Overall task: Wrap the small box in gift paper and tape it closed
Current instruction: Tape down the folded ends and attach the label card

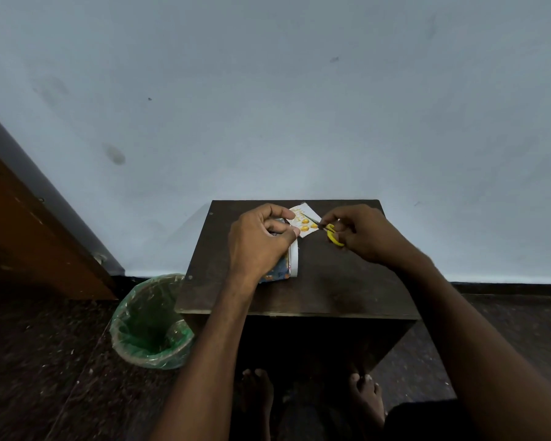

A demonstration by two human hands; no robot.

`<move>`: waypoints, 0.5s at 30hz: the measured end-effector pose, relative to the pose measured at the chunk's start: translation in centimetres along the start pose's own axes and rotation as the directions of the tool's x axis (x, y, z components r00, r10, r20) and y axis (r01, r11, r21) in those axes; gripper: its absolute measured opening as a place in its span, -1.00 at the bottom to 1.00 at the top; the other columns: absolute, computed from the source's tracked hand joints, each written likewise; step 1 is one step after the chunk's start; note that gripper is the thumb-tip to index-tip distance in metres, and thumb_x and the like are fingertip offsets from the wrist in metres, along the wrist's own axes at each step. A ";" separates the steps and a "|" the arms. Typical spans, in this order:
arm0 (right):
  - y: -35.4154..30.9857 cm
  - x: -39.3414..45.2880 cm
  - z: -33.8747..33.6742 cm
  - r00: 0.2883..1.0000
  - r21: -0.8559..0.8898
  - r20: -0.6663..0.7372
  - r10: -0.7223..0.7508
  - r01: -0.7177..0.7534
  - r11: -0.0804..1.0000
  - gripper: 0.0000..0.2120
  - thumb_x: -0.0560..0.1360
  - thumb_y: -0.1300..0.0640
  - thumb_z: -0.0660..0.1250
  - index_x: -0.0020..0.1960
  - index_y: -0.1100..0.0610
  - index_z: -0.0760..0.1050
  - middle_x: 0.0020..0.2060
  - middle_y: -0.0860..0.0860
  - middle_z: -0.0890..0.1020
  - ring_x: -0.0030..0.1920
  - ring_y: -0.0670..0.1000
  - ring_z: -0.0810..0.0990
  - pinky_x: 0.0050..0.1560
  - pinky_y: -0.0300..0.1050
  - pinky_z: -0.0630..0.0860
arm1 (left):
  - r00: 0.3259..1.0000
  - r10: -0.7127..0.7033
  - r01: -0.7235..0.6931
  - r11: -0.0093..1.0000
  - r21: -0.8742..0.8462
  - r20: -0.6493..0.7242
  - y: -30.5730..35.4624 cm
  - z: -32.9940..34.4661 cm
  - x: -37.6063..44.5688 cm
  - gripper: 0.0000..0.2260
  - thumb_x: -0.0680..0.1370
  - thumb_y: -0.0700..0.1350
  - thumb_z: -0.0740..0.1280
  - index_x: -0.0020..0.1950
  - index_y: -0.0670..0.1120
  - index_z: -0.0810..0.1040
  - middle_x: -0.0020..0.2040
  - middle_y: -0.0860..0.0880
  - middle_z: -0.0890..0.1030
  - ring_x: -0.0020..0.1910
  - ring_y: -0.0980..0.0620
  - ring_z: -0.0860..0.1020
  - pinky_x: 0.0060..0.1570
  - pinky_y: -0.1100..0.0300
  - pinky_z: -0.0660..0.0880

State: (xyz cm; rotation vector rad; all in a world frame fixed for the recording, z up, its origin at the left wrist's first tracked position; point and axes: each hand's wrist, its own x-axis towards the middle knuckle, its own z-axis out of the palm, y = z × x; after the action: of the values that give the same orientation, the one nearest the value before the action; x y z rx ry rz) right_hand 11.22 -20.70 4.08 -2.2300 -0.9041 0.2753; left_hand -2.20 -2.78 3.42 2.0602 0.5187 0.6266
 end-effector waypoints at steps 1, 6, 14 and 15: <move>-0.1 0.0 -0.1 1.000 0.008 0.006 -0.008 0.008 1.000 -0.69 0.53 0.37 0.40 0.04 -0.03 0.71 -0.23 0.07 0.69 -0.20 0.03 0.70 -0.14 -0.04 0.65 | 1.000 0.004 -0.004 1.000 0.000 0.002 0.0 0.0 0.0 -0.85 0.47 -0.09 0.60 0.00 0.07 0.72 -0.28 0.22 0.73 -0.16 0.30 0.69 0.03 0.18 0.61; 0.2 -0.2 -0.6 0.998 -0.030 0.061 -0.028 0.029 0.999 -0.68 0.41 0.27 0.53 0.04 -0.10 0.74 -0.29 -0.10 0.64 -0.33 -0.18 0.54 -0.18 -0.14 0.49 | 0.999 0.029 -0.029 1.000 0.003 -0.022 -0.1 0.2 -0.1 -0.84 0.46 -0.12 0.60 -0.01 0.06 0.72 -0.27 0.23 0.73 -0.12 0.29 0.70 0.07 0.10 0.64; -0.4 -0.5 -1.3 0.993 0.084 0.115 -0.003 -0.006 0.996 -0.65 0.41 0.31 0.54 0.10 -0.04 0.74 -0.40 -0.29 0.64 -0.36 -0.29 0.57 -0.11 -0.21 0.49 | 0.998 0.056 -0.055 0.998 0.016 -0.040 -0.2 0.5 -0.2 -0.82 0.46 -0.14 0.60 0.01 0.06 0.71 -0.25 0.24 0.74 -0.11 0.31 0.70 0.02 0.18 0.61; -0.5 -0.4 -1.2 0.993 0.079 0.118 -0.005 -0.004 0.997 -0.64 0.41 0.31 0.53 0.11 -0.05 0.74 -0.41 -0.30 0.63 -0.36 -0.29 0.56 -0.11 -0.22 0.49 | 0.997 0.063 -0.062 0.998 0.017 -0.043 -0.2 0.5 -0.3 -0.81 0.46 -0.14 0.60 0.01 0.06 0.71 -0.24 0.23 0.74 -0.10 0.31 0.70 0.02 0.18 0.61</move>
State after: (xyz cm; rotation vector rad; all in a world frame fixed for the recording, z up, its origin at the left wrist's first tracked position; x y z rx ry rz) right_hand 11.12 -21.35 5.28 -2.1589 -0.9402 0.4392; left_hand -2.13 -3.16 2.95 2.0883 0.4876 0.7079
